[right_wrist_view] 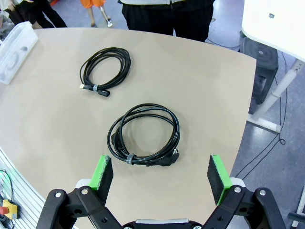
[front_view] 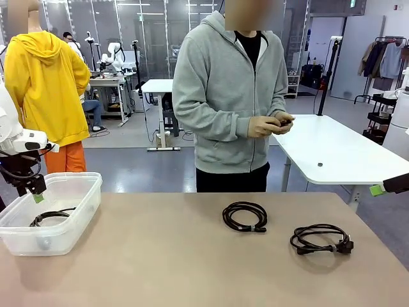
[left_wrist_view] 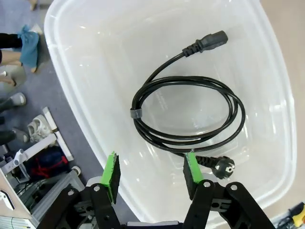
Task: Organize and store the cables.
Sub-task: Place the Power Cable into the Organizing box.
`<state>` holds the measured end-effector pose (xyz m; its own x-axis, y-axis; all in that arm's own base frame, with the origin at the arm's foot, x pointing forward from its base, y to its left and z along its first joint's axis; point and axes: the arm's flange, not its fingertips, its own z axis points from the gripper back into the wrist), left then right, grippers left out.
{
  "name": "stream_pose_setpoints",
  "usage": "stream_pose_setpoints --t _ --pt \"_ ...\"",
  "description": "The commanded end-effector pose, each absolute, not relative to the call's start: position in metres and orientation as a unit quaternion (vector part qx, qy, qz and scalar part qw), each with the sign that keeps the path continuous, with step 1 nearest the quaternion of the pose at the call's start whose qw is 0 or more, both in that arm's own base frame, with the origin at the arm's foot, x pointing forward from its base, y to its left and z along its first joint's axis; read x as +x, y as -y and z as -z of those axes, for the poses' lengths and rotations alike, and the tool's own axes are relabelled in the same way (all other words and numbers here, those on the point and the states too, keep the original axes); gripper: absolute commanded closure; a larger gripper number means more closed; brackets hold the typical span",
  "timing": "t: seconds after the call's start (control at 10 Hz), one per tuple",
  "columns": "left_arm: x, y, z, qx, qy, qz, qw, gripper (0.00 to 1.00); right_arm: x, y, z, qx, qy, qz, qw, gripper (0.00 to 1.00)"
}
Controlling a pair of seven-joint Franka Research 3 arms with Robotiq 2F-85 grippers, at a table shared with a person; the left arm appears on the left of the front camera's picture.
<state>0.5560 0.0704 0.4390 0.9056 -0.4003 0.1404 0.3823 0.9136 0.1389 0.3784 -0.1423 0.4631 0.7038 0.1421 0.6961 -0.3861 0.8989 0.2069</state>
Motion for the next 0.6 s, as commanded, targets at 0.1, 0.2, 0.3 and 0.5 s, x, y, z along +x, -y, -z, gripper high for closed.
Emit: stream_pose_setpoints --t 0.1,0.2,0.3,0.5 --pt "0.551 -0.071 -0.449 0.066 0.077 0.190 0.977 0.00 0.378 0.142 -0.464 0.169 0.352 -0.144 0.909 0.00" --pt "0.552 -0.068 -0.450 0.059 0.081 0.191 0.976 0.00 0.378 0.142 -0.464 0.169 0.352 -0.144 0.909 0.00" --pt "0.548 -0.048 -0.461 0.006 0.103 0.237 0.966 0.00 0.378 0.142 -0.464 0.169 0.352 -0.144 0.909 0.00" --pt "0.554 -0.062 -0.451 0.043 0.095 0.209 0.972 0.00 0.378 0.142 -0.464 0.169 0.352 -0.144 0.909 0.00"
